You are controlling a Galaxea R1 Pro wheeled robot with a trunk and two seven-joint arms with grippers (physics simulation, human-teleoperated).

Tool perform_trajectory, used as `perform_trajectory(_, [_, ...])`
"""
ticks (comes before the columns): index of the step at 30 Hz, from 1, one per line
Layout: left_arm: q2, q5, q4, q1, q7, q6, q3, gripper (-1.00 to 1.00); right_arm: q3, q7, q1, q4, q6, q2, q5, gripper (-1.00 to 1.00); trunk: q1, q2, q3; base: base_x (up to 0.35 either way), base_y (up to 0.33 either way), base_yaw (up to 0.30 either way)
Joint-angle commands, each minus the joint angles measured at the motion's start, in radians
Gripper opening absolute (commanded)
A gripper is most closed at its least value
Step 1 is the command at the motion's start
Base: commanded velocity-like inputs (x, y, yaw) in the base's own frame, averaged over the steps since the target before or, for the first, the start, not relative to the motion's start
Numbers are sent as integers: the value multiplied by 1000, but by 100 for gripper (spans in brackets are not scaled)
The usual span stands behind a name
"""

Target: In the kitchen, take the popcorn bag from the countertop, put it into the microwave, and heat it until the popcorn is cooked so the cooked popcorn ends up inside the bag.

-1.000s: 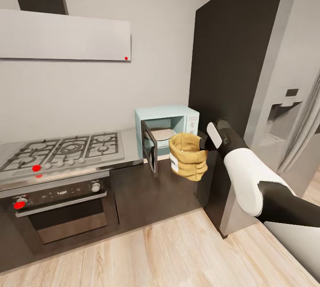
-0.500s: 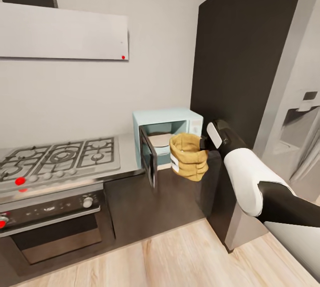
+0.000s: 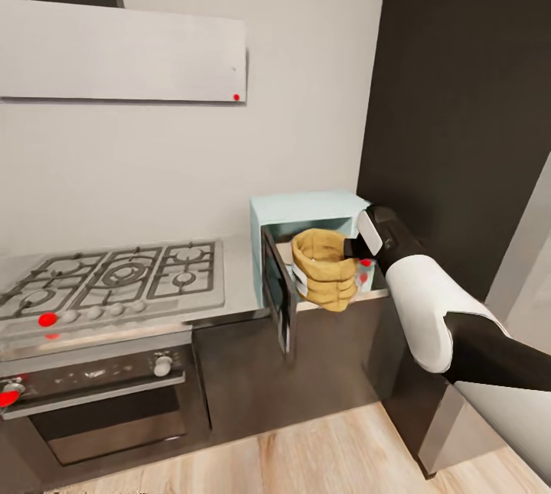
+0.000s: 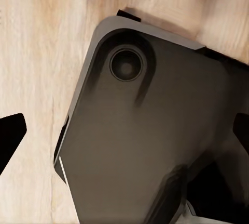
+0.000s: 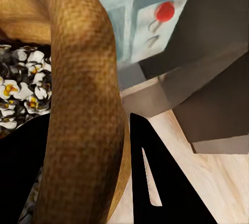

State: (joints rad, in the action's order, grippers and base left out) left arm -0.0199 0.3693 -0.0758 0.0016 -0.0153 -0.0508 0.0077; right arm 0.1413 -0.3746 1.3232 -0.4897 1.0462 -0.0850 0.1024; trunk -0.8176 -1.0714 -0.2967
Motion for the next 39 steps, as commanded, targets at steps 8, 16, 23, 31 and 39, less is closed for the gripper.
perform_trajectory(8, [0,5,-1,1,-2,-1,0,100,6,-12,1,-3,1,2,-2,-100,0,-1,-1,19,0,53])
perform_trajectory(16, [0,5,-1,0,-2,-2,0,100,6,-12,1,-3,1,3,-2,-100,0,-1,-1,0,0,0])
perform_trajectory(23, [0,4,-1,1,-2,-2,0,100,6,-10,1,-6,1,5,-1,-100,0,-1,-1,0,0,0])
perform_trajectory(31, [0,4,-1,0,-2,-1,0,100,6,-12,1,-4,1,5,-4,-100,0,-1,-1,201,0,0])
perform_trajectory(39, [0,4,-2,0,-2,-2,0,100,6,-12,1,-4,1,4,-3,-100,0,-1,-1,266,0,0])
